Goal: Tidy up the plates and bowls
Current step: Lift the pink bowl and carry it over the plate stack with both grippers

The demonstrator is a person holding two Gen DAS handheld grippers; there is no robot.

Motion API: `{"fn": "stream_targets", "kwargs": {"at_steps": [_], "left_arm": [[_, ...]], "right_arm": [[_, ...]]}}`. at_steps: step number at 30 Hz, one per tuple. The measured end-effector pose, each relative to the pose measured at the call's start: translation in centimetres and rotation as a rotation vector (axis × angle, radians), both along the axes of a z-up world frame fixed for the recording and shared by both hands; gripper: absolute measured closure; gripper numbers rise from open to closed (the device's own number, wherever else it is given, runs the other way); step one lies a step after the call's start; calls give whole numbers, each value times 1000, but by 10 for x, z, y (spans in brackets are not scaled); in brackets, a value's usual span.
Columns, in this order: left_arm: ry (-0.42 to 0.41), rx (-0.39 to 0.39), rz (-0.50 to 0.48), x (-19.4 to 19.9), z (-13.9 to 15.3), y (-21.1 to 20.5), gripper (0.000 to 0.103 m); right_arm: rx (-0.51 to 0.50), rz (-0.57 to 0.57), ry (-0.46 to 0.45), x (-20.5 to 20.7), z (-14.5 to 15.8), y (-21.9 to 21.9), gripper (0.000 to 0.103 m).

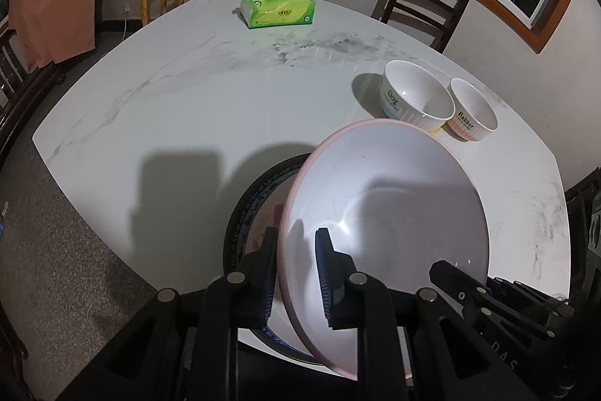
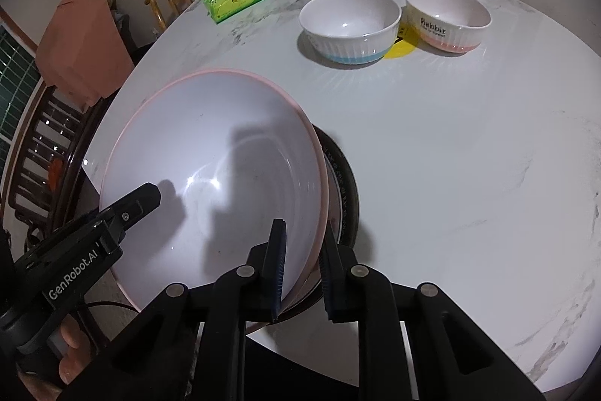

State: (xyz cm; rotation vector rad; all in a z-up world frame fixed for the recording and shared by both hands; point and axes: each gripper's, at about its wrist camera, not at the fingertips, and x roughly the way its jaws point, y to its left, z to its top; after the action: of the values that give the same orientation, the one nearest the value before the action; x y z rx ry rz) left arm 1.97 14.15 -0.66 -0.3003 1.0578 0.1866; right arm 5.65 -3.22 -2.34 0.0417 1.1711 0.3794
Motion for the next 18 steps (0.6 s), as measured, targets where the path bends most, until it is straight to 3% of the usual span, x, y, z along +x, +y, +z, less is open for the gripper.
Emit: {"fn": "stream_targets", "kwargs": {"at_steps": [18], "left_arm": [[26, -2, 10, 5, -14, 9, 83]], "right_arm": [[-1, 15, 11, 2, -5, 6, 84]]}}
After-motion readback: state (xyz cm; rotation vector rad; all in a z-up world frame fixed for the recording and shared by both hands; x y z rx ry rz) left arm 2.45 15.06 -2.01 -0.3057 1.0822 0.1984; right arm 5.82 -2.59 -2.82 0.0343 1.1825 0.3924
